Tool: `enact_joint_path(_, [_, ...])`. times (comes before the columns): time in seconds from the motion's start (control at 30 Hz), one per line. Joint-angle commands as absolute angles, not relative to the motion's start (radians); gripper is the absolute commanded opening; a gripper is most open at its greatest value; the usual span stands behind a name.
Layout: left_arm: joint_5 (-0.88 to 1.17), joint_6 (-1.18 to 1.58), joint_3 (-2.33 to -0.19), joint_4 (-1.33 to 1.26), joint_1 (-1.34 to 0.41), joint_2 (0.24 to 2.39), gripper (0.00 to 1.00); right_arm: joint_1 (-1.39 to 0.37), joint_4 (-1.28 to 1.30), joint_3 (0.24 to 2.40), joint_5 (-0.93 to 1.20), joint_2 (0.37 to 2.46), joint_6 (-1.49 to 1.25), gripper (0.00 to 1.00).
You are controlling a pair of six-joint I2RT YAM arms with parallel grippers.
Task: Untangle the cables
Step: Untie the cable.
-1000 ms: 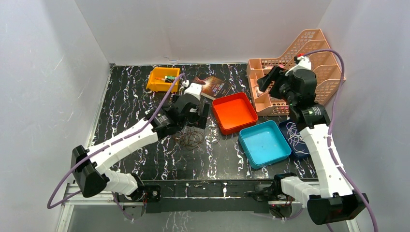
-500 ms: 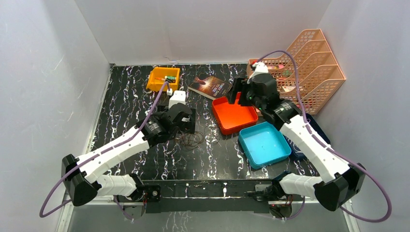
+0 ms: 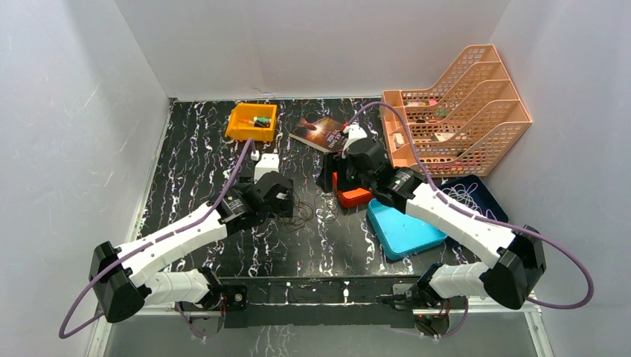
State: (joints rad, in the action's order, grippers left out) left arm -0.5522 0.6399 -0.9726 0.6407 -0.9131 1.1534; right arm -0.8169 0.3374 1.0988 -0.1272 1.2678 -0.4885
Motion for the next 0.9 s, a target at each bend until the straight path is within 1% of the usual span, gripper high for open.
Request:
enact_joint_path(0.0, [-0.52, 0.642, -0.941, 0.564, -0.916, 1.12, 0.83, -0.846, 0.264, 1.08, -0.103, 1.294, -0.52, 0.77])
enact_joint_path(0.13, [-0.474, 0.619, -0.923, 0.487, -0.916, 1.134, 0.82, -0.85, 0.273, 1.041, -0.147, 1.299, -0.573, 0.74])
enact_joint_path(0.27, [-0.465, 0.61, -0.936, 0.469, -0.916, 1.172, 0.81, -0.851, 0.343, 1.026, -0.227, 1.31, -0.624, 0.66])
enact_joint_path(0.47, [-0.46, 0.605, -0.922, 0.457, -0.916, 1.153, 0.8, -0.86, 0.39, 0.988, -0.317, 1.347, -0.686, 0.66])
enact_joint_path(0.63, [-0.459, 0.609, -0.897, 0.459, -0.916, 1.107, 0.84, -0.865, 0.332, 0.95, -0.396, 1.39, -0.728, 0.65])
enact_joint_path(0.73, [-0.462, 0.6, -0.894, 0.462, -0.916, 1.091, 0.84, -0.866, 0.318, 0.946, -0.456, 1.425, -0.764, 0.63])
enact_joint_path(0.87, [-0.474, 0.588, -0.903, 0.469, -0.916, 1.081, 0.84, -0.866, 0.267, 0.929, -0.451, 1.471, -0.781, 0.6])
